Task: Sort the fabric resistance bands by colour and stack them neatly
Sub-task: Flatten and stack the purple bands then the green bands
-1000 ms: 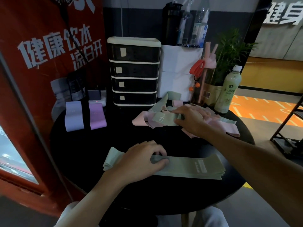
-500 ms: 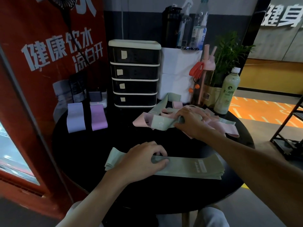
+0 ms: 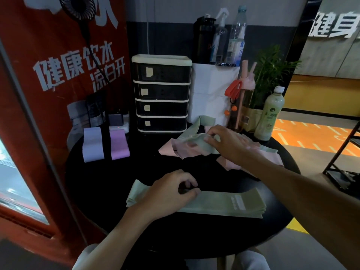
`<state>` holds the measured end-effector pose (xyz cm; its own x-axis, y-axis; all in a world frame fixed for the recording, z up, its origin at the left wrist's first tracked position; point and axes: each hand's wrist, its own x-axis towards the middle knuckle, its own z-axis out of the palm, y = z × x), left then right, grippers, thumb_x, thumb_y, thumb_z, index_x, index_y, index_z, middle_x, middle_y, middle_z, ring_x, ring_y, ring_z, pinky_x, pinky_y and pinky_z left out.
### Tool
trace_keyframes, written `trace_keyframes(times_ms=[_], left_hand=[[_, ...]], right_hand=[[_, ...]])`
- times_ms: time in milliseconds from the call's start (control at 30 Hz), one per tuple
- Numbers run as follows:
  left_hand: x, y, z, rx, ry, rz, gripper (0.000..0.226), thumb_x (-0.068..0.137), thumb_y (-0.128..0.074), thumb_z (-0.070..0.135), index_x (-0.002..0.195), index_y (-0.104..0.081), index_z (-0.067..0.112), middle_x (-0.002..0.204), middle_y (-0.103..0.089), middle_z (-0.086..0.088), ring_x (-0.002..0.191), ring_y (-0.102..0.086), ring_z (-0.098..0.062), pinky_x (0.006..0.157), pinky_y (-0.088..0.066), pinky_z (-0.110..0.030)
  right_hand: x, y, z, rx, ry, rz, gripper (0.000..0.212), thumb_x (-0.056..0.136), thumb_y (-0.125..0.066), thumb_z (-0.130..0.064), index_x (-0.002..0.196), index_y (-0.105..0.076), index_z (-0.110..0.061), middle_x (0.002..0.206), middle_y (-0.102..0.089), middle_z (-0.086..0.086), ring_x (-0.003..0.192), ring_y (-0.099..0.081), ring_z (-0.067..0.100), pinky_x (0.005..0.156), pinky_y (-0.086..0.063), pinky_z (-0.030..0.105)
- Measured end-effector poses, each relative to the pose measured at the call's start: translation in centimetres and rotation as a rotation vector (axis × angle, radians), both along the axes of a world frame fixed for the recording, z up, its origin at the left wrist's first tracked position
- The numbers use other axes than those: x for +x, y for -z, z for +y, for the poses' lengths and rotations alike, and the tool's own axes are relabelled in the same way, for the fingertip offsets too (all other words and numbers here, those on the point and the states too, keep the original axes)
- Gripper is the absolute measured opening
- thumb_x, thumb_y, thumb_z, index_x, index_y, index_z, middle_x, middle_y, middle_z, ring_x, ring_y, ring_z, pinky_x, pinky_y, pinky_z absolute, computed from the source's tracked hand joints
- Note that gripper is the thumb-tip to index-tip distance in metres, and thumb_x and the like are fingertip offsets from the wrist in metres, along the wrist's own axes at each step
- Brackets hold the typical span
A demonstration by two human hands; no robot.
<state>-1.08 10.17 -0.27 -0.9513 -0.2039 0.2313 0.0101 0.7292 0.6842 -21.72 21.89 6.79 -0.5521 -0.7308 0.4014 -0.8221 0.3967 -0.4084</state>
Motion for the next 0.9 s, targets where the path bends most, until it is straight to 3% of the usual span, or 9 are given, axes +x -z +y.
trace_keyframes(times_ms=[100,233,300,367,500,633,700,800,900], left_hand=[[-0.4,-0.2,-0.1,0.125,-0.047,0.104,0.005,0.084,-0.069,0.039,0.083,-0.07,0.035,0.087,-0.064,0.013,0.086,-0.062,-0.002,0.081,-0.049,-0.025],[-0.4,-1.8,-0.5,0.191,-0.067,0.133,0.004,0.088,-0.069,0.027,0.085,-0.071,0.026,0.084,-0.069,0.001,0.082,-0.065,-0.011,0.08,-0.049,-0.03],[-0.2,-3.0,-0.7,0.226,-0.084,0.174,0.006,0.091,-0.069,0.022,0.091,-0.069,0.028,0.083,-0.067,0.004,0.077,-0.062,-0.009,0.077,-0.048,-0.029],[-0.3,-4.8,-0.9,0.269,-0.12,0.246,0.018,0.091,-0.07,0.021,0.099,-0.064,0.035,0.087,-0.067,0.013,0.079,-0.062,-0.004,0.075,-0.047,-0.021],[-0.8,-9.4,-1.3,0.387,-0.236,0.431,0.046,0.084,-0.078,0.03,0.122,-0.051,0.029,0.108,-0.062,0.005,0.091,-0.064,-0.008,0.075,-0.05,-0.017],[-0.5,-13.2,-0.8,0.277,-0.142,0.619,0.016,0.09,-0.072,0.016,0.103,-0.066,0.023,0.098,-0.071,0.001,0.088,-0.069,-0.011,0.075,-0.053,-0.02],[-0.6,-14.5,-0.6,0.245,-0.15,0.658,0.006,0.094,-0.067,0.012,0.094,-0.07,0.016,0.087,-0.073,-0.002,0.078,-0.069,-0.01,0.069,-0.054,-0.022],[-0.9,-15.9,-0.5,0.224,-0.154,0.678,0.007,0.094,-0.065,0.01,0.092,-0.071,0.008,0.082,-0.072,-0.005,0.071,-0.066,-0.007,0.065,-0.052,-0.02],[-1.1,-17.3,-0.3,0.183,-0.147,0.709,0.008,0.093,-0.066,0.009,0.092,-0.071,0.002,0.079,-0.071,-0.004,0.068,-0.064,-0.003,0.062,-0.05,-0.016]], right_hand=[[0.3,-1.2,0.4,-0.078,-0.036,-0.061,0.025,0.091,-0.053,-0.047,0.08,-0.059,-0.025,0.081,-0.063,-0.006,0.076,-0.06,0.014,0.072,-0.049,0.039],[1.4,-3.0,0.4,-0.174,-0.092,-0.076,0.021,0.095,-0.058,-0.026,0.075,-0.056,-0.02,0.066,-0.051,-0.007,0.058,-0.043,0.002,0.06,-0.036,0.028],[2.1,-3.8,0.4,-0.221,-0.116,-0.063,0.023,0.095,-0.059,-0.021,0.072,-0.054,-0.022,0.063,-0.049,-0.009,0.056,-0.041,0.001,0.057,-0.033,0.023],[2.5,-4.4,0.5,-0.253,-0.139,-0.08,0.019,0.095,-0.059,-0.021,0.076,-0.059,-0.016,0.065,-0.051,-0.007,0.059,-0.041,0.003,0.059,-0.033,0.025],[3.5,-5.7,0.6,-0.3,-0.206,-0.092,0.015,0.095,-0.058,-0.021,0.083,-0.063,-0.012,0.068,-0.056,-0.006,0.064,-0.048,0.01,0.062,-0.039,0.036],[5.0,-6.9,0.8,-0.3,-0.246,-0.119,0.026,0.089,-0.057,-0.045,0.081,-0.063,-0.021,0.074,-0.063,0.005,0.069,-0.058,0.029,0.063,-0.046,0.047],[5.8,-7.4,1.1,-0.298,-0.267,-0.129,0.024,0.092,-0.059,-0.04,0.083,-0.064,-0.018,0.078,-0.066,0.01,0.073,-0.061,0.031,0.063,-0.048,0.045],[6.6,-8.0,1.5,-0.324,-0.277,-0.175,0.018,0.095,-0.061,-0.024,0.084,-0.064,-0.011,0.074,-0.065,0.006,0.066,-0.057,0.013,0.06,-0.044,0.033],[7.5,-8.3,2.0,-0.339,-0.287,-0.342,0.015,0.095,-0.061,-0.022,0.087,-0.063,-0.009,0.082,-0.072,0.005,0.074,-0.067,0.012,0.068,-0.052,0.031]])
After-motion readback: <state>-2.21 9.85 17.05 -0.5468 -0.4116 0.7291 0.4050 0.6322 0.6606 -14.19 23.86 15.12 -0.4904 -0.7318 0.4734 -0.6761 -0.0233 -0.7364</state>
